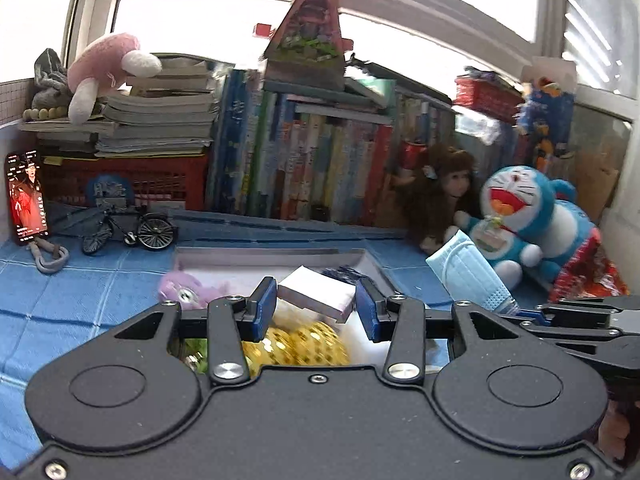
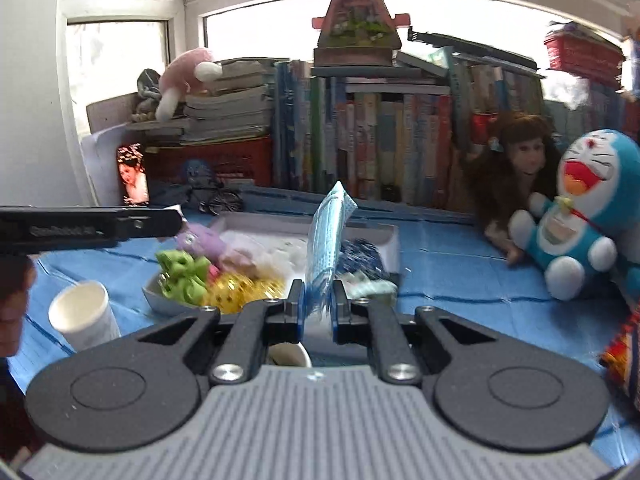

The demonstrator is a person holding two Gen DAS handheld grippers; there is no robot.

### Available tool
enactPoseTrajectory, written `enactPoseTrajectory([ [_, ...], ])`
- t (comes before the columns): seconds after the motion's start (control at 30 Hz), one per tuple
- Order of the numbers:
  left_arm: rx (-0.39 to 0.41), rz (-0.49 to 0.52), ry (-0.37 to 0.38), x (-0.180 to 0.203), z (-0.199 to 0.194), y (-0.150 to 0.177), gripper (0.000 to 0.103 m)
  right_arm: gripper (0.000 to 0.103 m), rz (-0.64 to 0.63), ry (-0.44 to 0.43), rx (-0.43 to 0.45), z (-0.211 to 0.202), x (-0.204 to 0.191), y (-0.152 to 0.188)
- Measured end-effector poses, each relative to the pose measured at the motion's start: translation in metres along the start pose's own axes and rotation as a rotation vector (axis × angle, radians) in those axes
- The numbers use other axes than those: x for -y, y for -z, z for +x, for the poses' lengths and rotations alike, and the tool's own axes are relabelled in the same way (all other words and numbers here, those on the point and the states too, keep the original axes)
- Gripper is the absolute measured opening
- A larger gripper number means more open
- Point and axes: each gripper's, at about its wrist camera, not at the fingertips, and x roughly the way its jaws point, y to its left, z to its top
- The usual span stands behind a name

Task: Organize soft objects
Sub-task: 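Carry the white block in the left tool while the right tool carries the mask packet over the tray, then open the left tool to drop the white block while the right tool releases the mask packet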

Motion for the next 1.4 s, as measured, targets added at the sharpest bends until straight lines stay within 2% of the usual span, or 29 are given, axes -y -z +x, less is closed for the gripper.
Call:
enactPoseTrajectory([
  [0.13, -0.084, -0.065, -0.006, -0.014, 0.033, -0.019, 0.041, 0.016, 0.032, -0.034, -0.065, 0.035, -0.002, -0.019],
  [0.33, -0.173, -0.130, -0.078, -0.036, 0.087, -0.024, 0.041, 0.016, 0.126, -0.080, -0.205, 0.097, -0.001, -0.032],
  [0.63, -0.253, -0.165, -0.142, -0.058, 0.136, -0.011, 0.041, 0.016, 0.169, -0.092, -0.282, 0.138, -0.007, -0.031],
  [1.03, -0.301, -0.181, -0.172, -0.069, 0.157, -0.004, 0.041, 0.018, 0.165, -0.103, -0.354, 0.168, -0.017, -0.025],
  [1.33, -0.302, -0.181, -0.160, -0.069, 0.156, -0.003, 0.042, 0.022, 0.145, -0.092, -0.345, 0.166, -0.020, -0.028],
  [1.37, -0.302, -0.182, -0.156, -0.069, 0.155, -0.003, 0.043, 0.024, 0.140, -0.091, -0.342, 0.165, -0.021, -0.029],
  [1.4, -0.301, -0.182, -0.152, -0.068, 0.154, -0.003, 0.045, 0.031, 0.135, -0.089, -0.338, 0.164, -0.022, -0.030],
])
